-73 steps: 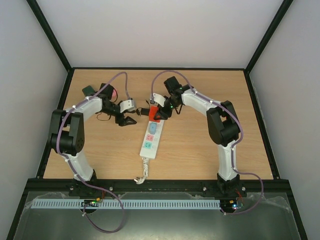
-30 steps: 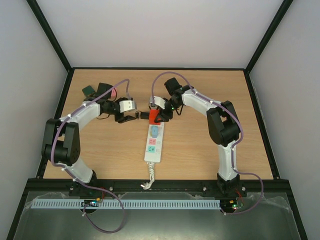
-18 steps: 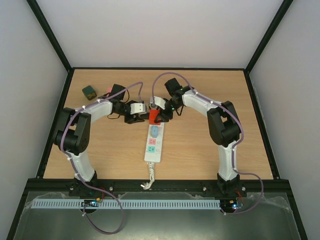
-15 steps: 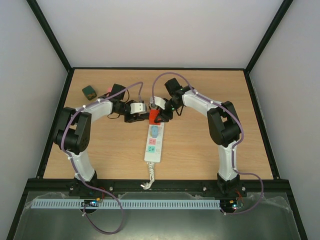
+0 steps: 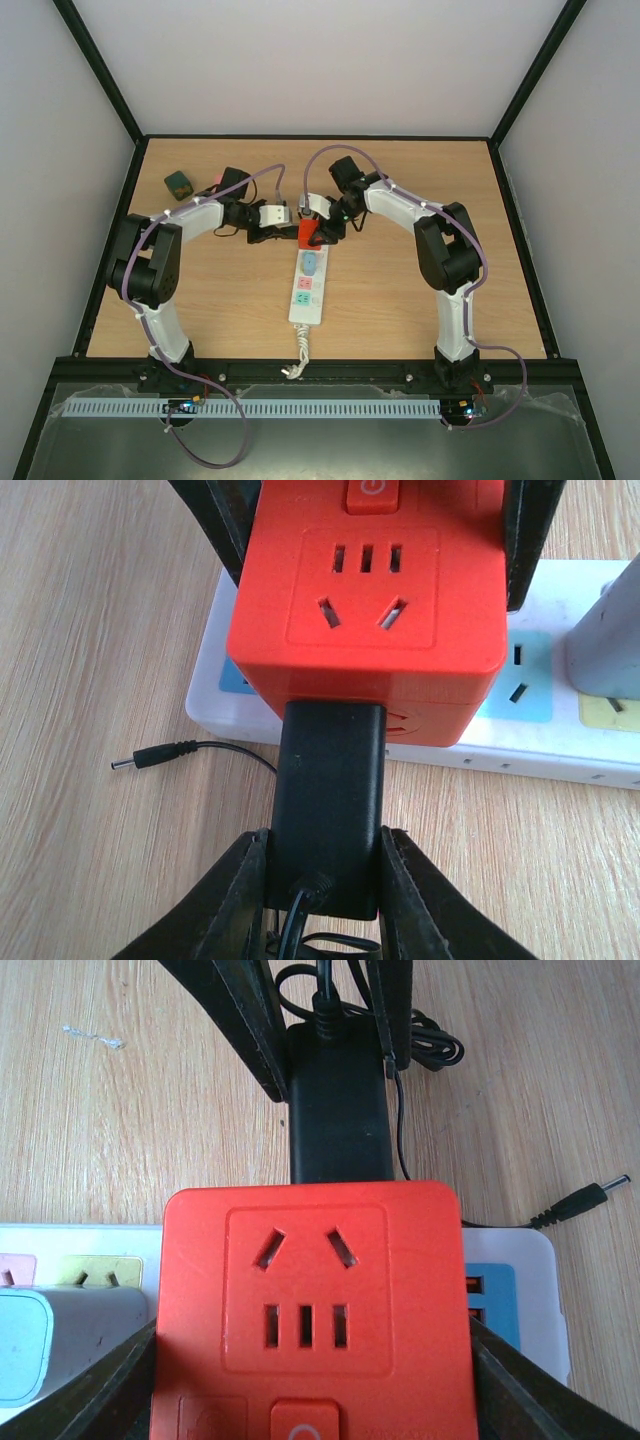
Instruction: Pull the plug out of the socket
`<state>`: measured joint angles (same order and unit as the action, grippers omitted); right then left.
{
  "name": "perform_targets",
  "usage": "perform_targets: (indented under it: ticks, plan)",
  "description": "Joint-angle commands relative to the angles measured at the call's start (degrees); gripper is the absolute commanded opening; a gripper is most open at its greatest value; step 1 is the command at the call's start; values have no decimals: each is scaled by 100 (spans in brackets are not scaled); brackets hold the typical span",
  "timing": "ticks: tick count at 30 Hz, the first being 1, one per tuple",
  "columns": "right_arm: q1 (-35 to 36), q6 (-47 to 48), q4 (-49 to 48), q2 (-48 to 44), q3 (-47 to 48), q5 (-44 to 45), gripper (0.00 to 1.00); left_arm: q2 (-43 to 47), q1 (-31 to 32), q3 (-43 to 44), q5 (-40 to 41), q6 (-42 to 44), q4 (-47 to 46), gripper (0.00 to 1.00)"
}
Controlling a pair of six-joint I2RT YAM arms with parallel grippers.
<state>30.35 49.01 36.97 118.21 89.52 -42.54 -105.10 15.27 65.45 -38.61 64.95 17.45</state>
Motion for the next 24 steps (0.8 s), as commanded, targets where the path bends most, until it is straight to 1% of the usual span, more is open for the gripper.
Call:
perform_targets:
  ticks: [1, 7, 24]
  plan:
    - [50, -111, 495, 216, -158, 486, 2, -2, -225, 20, 73, 229, 166, 20]
    - [50, -193, 708, 378, -11, 740, 2, 16, -359, 30, 150, 389, 275, 17]
    - [41, -408, 724, 448, 77, 981, 2, -11, -860, 3, 301, 788, 512, 15]
